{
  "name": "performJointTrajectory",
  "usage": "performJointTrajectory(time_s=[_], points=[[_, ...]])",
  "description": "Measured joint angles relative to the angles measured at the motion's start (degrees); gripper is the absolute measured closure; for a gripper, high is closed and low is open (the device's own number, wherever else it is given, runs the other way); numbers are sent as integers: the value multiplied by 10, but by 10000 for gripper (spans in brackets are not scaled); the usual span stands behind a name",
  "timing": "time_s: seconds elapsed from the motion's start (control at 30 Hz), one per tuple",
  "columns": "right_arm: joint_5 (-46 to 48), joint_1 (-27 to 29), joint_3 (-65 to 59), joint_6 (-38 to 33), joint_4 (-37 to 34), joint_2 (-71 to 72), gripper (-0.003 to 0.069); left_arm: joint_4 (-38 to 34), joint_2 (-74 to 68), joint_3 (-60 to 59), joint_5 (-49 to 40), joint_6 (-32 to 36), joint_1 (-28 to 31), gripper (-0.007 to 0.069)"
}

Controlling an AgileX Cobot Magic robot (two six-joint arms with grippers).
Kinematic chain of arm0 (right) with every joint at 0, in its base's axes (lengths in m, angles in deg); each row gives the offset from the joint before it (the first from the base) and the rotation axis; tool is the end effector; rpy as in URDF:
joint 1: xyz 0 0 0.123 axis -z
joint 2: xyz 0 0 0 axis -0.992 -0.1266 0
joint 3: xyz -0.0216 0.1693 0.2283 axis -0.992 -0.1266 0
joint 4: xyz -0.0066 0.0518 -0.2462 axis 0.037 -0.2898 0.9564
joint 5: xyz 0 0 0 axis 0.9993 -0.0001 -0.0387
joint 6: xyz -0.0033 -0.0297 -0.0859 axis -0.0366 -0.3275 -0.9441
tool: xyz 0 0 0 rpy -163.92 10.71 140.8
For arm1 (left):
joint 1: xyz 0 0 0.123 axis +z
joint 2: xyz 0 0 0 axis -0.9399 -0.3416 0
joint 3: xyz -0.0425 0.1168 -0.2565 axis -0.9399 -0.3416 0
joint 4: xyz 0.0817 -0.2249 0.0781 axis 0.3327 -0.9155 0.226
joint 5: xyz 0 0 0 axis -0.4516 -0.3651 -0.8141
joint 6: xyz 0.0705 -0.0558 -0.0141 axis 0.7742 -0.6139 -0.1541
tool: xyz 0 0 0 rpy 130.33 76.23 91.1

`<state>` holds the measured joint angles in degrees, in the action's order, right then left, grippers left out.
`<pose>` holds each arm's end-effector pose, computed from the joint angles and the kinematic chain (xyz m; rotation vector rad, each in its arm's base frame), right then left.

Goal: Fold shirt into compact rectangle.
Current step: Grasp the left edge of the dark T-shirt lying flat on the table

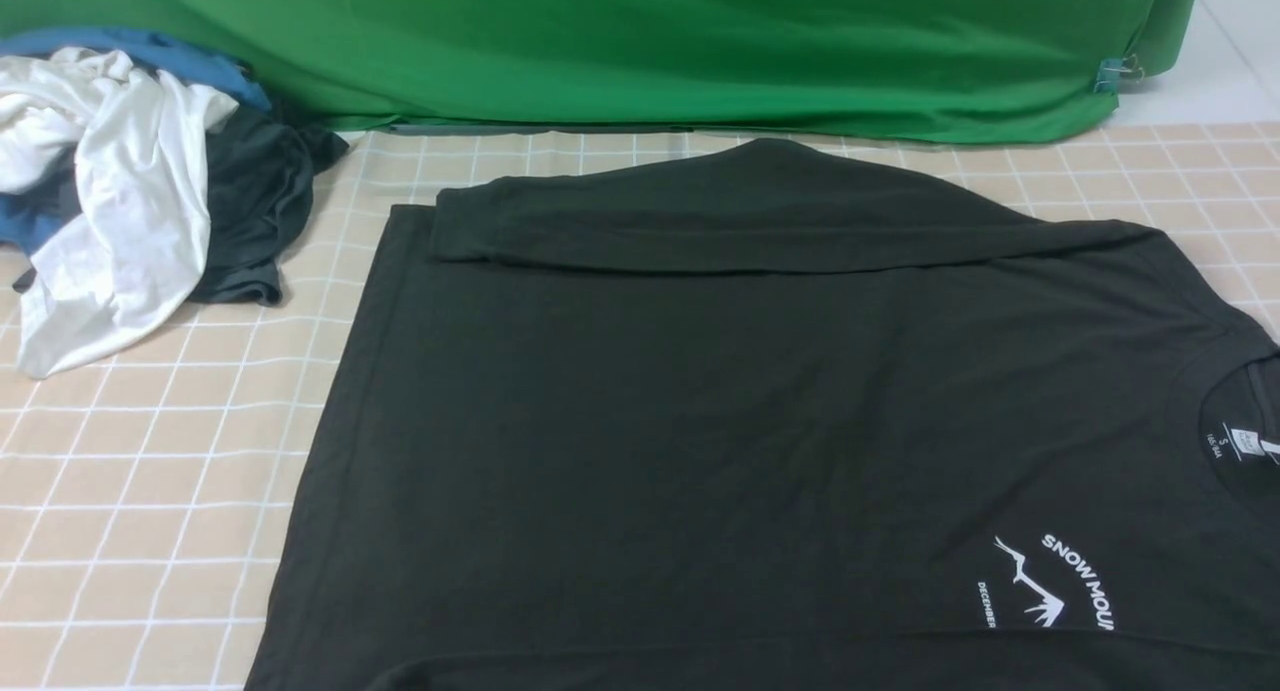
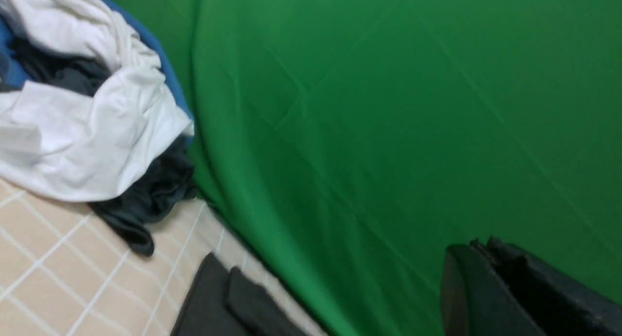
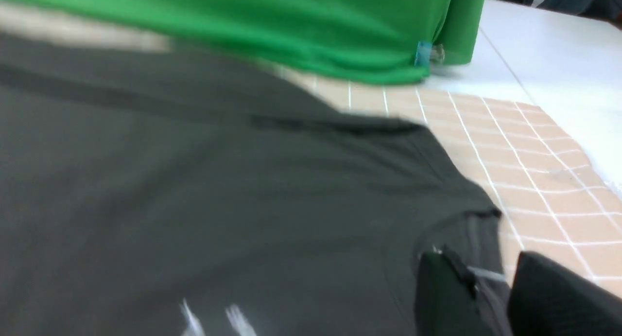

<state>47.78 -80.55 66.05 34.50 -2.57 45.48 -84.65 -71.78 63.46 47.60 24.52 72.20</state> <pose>0.0560 0.0012 0.1919 -0.0606 1.6938 -0.0560 0.0537 0.0088 0.2238 -0.6407 1.2134 -0.6229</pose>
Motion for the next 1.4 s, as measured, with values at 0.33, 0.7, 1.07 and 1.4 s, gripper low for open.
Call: performJointTrajectory(time_s=[0.33,0.7,1.07,1.4], points=[[-231,0,0,263,-106,0,411,20,0,41,166,-199,0,611],[-310,-7,38,486,-61,-1,412,156,-256,390,-377,-87,0,611],[229,-115,503,283,134,-256,622,119,-595,434,-682,72,0,612],[463,-240,567,202,102,-496,622,177,-665,432,-691,66,-114,613]])
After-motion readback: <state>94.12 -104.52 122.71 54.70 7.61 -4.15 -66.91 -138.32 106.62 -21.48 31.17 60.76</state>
